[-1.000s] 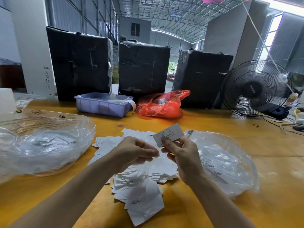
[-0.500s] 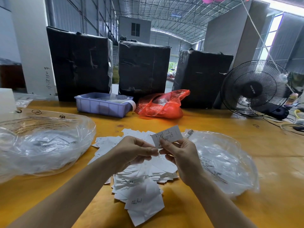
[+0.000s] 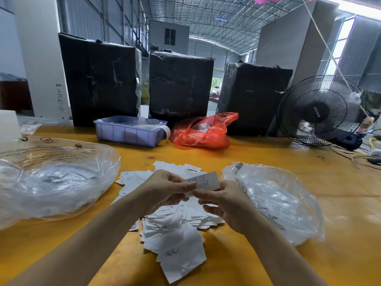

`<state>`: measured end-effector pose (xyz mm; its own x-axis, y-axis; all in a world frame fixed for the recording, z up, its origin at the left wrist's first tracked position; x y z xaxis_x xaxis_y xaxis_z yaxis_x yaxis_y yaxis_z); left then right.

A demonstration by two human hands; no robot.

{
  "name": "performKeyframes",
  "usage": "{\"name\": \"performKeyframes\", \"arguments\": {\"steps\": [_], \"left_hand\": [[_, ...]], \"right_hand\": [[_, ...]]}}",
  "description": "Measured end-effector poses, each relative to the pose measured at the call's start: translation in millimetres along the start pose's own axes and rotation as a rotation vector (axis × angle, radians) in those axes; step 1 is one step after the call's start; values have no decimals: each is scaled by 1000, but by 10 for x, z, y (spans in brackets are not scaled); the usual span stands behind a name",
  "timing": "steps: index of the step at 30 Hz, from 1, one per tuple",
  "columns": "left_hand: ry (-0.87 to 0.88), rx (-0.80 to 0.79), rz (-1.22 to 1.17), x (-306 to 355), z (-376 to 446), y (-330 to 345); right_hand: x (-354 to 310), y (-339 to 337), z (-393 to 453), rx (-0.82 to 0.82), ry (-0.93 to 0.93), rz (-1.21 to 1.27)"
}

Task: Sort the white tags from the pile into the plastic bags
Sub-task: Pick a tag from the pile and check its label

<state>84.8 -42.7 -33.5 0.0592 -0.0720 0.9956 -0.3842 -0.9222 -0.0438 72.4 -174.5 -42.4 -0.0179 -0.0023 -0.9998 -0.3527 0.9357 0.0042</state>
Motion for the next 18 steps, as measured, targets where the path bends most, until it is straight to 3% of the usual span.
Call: {"name": "performKeyframes", "arguments": {"steps": [2,5,8,12,18], "left_hand": [[1,-2,2,-3,-5,21],[18,51,-26,-3,21,-15],[26,107,-47,-25,49,-33],[58,103,-78,-51,83,23],[92,166,-27,-164,125,6]], "right_hand": [[-19,8,4,12,-35,43],[-139,-118,-16,166,-198,71],[-264,-143,-63,266,-334,-201],[-272,29,-50,194,-373,-370],[-158,-10,-6,223,-376,-287]]}}
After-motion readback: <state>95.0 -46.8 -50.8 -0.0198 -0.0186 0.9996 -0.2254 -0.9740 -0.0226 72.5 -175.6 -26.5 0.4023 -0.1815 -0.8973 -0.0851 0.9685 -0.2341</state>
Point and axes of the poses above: each hand's wrist, its own z-axis towards the middle knuckle, its own y-axis out of the palm, x = y × z, the point moved 8 cm from there along z, towards the middle knuckle, and after that the axes turned 7 degrees about -x, right-handed, at the moved point
